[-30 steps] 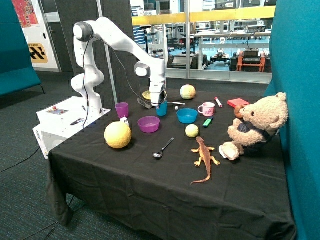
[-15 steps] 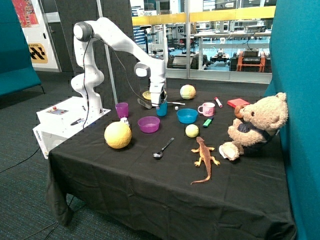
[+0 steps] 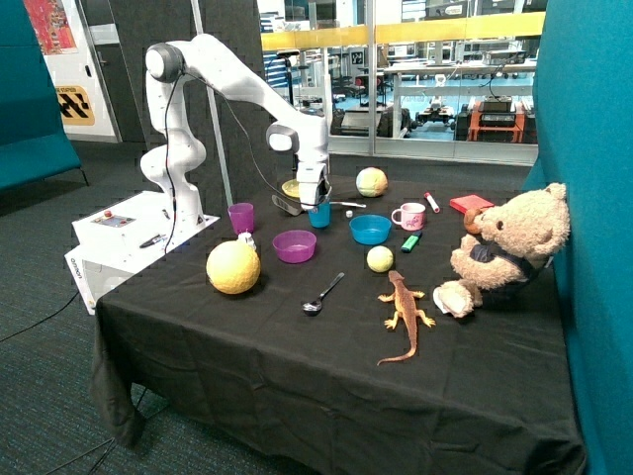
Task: Match the cups with the appropriate bowls
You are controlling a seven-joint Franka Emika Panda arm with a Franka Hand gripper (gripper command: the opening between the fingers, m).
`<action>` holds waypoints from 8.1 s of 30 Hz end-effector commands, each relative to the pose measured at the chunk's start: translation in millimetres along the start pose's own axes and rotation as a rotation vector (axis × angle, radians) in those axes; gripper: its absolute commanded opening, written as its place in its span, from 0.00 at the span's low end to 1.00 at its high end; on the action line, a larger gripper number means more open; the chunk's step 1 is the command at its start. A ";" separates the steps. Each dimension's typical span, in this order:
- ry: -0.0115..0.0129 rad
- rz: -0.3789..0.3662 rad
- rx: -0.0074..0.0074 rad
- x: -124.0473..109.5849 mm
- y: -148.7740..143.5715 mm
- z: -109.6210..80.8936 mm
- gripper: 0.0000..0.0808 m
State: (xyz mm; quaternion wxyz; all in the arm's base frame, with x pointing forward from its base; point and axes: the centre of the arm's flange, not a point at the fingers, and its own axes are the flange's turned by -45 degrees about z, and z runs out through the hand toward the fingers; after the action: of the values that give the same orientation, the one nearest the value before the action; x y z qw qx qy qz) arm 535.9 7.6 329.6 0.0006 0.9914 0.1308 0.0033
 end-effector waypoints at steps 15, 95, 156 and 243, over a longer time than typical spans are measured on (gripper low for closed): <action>-0.0064 0.018 0.0020 -2.7 14.0 -18.9 0.00; -0.0067 0.341 0.0010 124.3 26.7 -54.6 0.00; -0.0066 0.296 0.0011 139.4 62.9 -2.8 0.25; -0.0065 0.152 0.0016 -76.6 39.6 -100.6 0.62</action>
State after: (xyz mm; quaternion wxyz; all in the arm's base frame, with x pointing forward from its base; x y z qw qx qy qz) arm 505.7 -39.8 428.0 -0.0013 0.9977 0.0676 -0.0004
